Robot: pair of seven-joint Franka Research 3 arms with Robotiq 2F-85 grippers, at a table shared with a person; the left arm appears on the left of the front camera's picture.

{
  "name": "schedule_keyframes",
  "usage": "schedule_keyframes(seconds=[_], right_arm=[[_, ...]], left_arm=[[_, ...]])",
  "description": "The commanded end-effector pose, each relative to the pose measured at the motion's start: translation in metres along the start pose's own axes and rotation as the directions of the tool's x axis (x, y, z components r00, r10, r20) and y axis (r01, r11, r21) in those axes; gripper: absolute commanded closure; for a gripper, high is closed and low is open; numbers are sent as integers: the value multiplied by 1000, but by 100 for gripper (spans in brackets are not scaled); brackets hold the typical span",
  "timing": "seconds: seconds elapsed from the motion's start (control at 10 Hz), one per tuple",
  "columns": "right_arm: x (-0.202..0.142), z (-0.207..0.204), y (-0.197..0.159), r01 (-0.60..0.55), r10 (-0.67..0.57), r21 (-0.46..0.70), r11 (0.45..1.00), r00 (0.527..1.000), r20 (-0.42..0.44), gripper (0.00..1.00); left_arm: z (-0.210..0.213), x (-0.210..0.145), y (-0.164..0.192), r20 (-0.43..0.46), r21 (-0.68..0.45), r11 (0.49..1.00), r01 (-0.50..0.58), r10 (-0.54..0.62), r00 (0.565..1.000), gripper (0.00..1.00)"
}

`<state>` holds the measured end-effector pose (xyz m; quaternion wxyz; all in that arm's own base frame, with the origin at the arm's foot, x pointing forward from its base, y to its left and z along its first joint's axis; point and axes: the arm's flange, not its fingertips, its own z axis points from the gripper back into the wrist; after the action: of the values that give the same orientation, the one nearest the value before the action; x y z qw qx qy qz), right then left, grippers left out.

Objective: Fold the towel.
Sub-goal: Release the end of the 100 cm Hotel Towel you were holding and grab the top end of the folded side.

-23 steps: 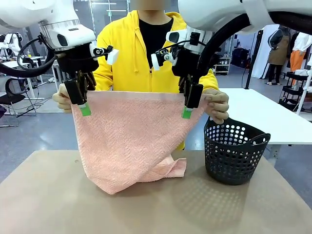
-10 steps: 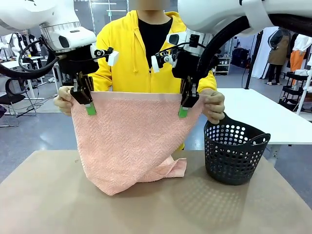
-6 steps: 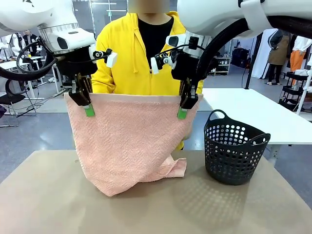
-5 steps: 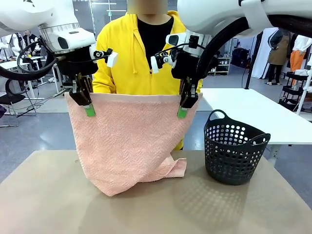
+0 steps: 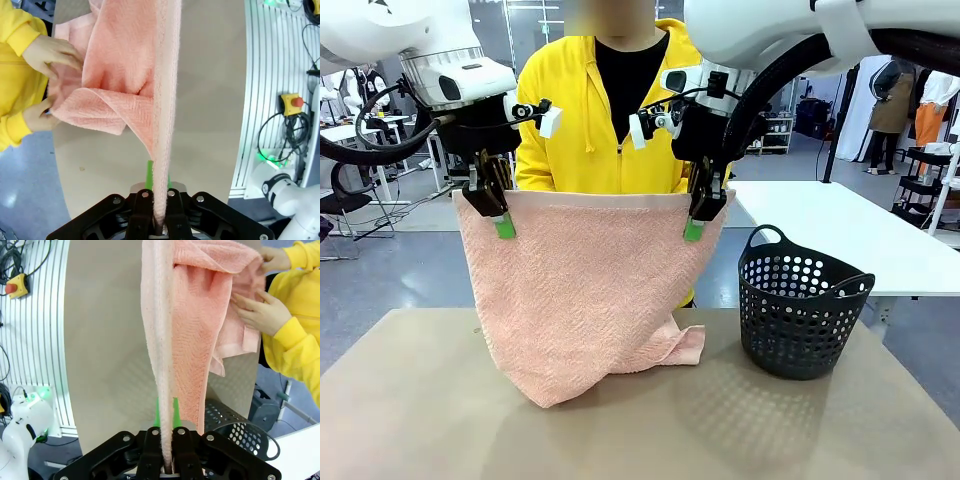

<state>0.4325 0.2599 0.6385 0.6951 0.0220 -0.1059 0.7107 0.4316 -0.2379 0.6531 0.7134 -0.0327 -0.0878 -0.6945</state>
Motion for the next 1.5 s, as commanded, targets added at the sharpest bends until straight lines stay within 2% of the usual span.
schedule_keyframes(seconds=[0.0,1.4], right_arm=[[-1,0,0,-2,2,-1,1000,1000,-10,100],[-1,0,0,-2,2,-1,1000,1000,-10,100]], left_arm=[[3,1,2,2,5,1000,6,-6,1000,100],[3,1,2,2,5,1000,6,-6,1000,100]])
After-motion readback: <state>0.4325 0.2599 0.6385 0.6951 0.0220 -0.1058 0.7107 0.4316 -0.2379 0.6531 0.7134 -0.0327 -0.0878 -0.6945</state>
